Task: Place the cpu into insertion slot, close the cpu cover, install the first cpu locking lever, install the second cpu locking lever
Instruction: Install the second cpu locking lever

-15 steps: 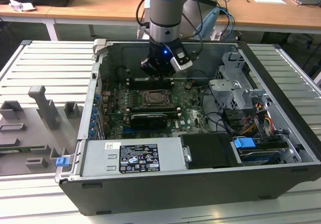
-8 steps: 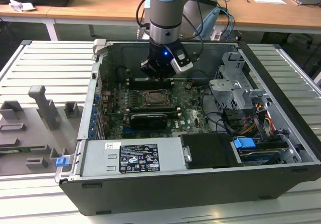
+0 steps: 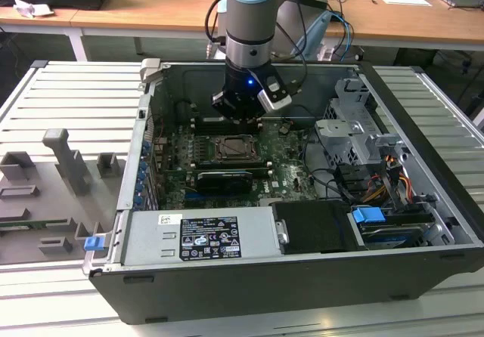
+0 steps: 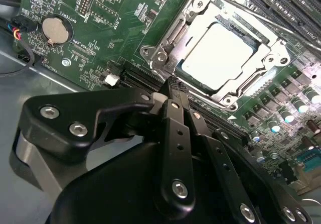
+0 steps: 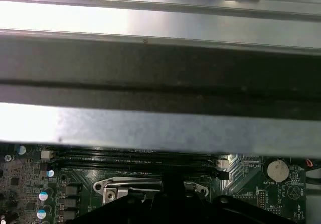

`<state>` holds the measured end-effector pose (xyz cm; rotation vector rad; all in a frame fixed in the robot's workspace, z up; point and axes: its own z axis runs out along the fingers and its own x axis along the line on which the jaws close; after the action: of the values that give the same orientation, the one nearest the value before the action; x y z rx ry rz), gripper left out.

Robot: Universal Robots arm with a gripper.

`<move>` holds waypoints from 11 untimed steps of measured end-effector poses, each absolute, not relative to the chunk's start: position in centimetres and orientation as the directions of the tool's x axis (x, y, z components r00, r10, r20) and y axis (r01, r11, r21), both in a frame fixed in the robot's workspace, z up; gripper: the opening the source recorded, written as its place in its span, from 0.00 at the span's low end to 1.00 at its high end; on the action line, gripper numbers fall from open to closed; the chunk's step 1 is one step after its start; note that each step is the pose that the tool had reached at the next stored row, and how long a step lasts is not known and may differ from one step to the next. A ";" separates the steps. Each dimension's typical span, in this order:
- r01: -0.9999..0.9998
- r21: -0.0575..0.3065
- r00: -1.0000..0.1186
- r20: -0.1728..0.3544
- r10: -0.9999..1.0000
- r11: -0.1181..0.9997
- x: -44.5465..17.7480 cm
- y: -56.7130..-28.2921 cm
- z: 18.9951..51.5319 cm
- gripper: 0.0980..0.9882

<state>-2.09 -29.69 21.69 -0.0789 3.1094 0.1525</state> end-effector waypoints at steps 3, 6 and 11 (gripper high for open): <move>-0.052 0.097 -0.998 -0.030 -0.049 0.994 -2.1 -30.0 21.7 0.01; -0.052 0.097 -0.998 -0.030 -0.049 0.994 -2.1 -30.3 21.7 0.01; -0.052 0.097 -0.998 -0.030 -0.049 0.994 -2.1 -30.4 22.2 0.01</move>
<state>-2.09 -30.41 22.22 -0.0788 3.1095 0.1524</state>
